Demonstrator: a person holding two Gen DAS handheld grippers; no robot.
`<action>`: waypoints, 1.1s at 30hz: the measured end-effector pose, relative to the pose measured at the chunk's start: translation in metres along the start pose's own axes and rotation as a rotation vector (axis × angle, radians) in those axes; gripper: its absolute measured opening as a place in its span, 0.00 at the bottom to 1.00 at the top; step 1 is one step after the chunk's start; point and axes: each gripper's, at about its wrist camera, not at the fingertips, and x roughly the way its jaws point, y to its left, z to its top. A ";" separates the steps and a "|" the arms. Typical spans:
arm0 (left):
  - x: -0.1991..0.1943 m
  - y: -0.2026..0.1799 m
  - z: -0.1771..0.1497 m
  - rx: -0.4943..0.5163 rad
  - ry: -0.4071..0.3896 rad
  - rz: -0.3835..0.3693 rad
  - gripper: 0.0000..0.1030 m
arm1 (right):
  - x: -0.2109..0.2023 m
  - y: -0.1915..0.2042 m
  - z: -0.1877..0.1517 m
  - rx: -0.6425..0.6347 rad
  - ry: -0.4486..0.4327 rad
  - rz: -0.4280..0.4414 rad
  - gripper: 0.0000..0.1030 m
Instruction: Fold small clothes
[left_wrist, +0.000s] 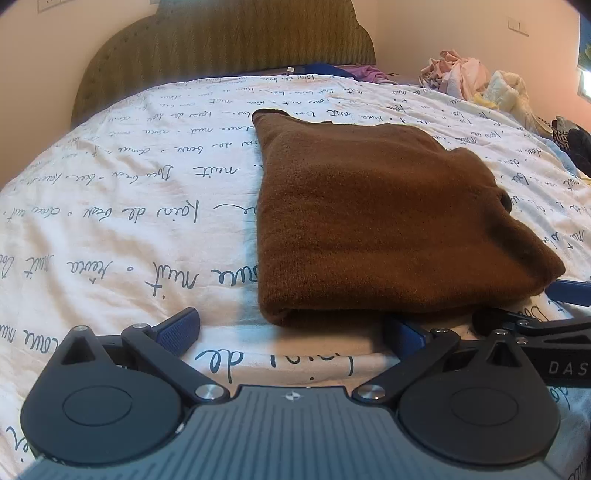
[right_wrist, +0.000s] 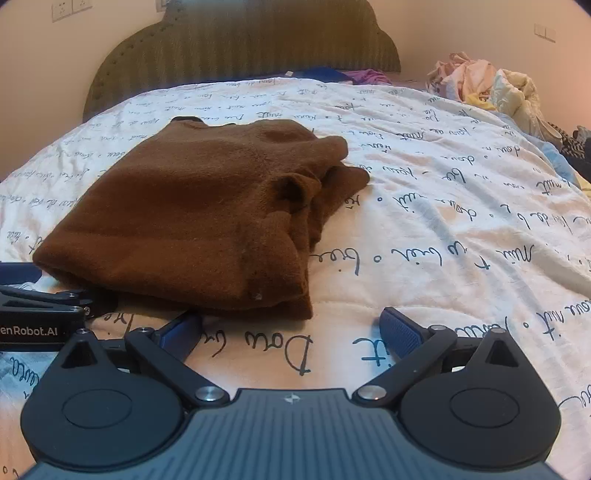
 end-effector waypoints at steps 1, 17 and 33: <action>0.000 0.000 0.000 -0.011 0.002 0.019 1.00 | 0.001 0.003 0.002 -0.012 0.004 -0.010 1.00; 0.000 0.000 0.001 -0.035 0.012 0.041 1.00 | 0.009 0.002 0.003 -0.009 -0.027 0.007 1.00; 0.000 -0.001 0.000 -0.034 0.004 0.045 1.00 | 0.007 0.001 0.001 -0.009 -0.037 0.012 1.00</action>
